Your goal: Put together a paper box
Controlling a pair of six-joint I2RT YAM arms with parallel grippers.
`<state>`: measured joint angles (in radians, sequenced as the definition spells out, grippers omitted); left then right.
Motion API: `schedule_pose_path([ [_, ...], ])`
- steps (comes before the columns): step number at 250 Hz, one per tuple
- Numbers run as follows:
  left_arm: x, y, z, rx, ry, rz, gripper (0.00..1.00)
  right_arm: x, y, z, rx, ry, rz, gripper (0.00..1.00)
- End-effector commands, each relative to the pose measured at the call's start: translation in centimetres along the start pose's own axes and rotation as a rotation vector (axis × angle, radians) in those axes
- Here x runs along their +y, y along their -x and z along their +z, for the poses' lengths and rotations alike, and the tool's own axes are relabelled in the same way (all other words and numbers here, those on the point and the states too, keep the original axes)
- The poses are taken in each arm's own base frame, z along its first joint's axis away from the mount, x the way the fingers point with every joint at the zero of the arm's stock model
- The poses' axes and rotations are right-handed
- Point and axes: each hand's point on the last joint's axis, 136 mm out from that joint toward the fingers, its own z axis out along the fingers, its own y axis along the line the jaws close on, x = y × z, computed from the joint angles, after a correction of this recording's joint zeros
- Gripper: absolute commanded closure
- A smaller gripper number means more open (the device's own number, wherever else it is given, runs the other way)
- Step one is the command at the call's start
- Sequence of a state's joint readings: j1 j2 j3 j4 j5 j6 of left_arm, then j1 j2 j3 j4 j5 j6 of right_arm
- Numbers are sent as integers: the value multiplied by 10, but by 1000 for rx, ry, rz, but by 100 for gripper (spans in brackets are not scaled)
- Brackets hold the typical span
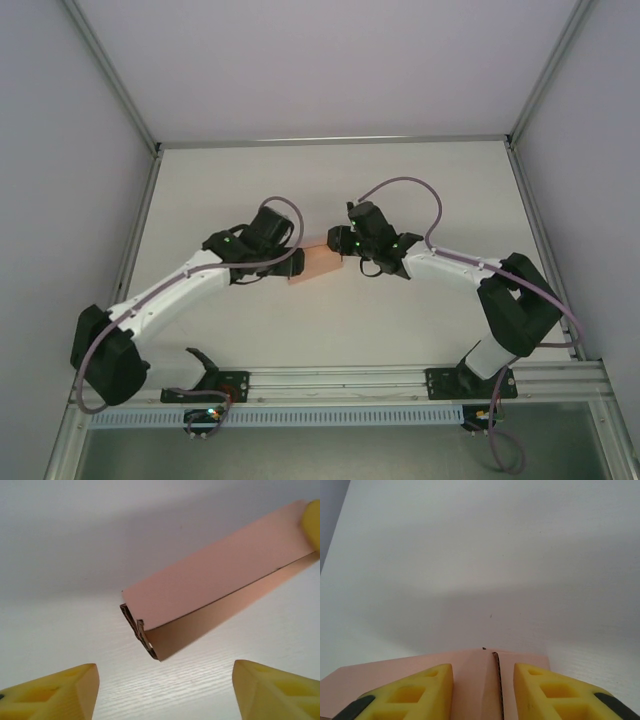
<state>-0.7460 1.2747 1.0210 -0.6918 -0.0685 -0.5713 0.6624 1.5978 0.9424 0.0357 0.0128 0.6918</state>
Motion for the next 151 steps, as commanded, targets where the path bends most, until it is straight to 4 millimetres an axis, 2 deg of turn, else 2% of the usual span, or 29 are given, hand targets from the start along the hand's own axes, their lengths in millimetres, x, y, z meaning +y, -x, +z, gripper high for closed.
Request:
schedule_pose_path([
  [1,4,7,-14,-23,-33,-44,16,-66,-82,9,248,-206,17,64],
  [22,16,14,-9,-42,-77,-143,0,-70,-87,9,250,-207,11,64],
  [43,19,22,-5,-62,-139,-215,0,-73,-92,11,260,-205,-3,65],
  [89,41,30,8,-94,-128,-304,0,-75,-96,16,269,-201,-15,67],
  [132,58,17,27,-66,-117,-359,4,-74,-98,15,273,-191,-15,68],
  [151,55,11,37,-45,-157,-372,6,-75,-99,15,277,-191,-19,68],
])
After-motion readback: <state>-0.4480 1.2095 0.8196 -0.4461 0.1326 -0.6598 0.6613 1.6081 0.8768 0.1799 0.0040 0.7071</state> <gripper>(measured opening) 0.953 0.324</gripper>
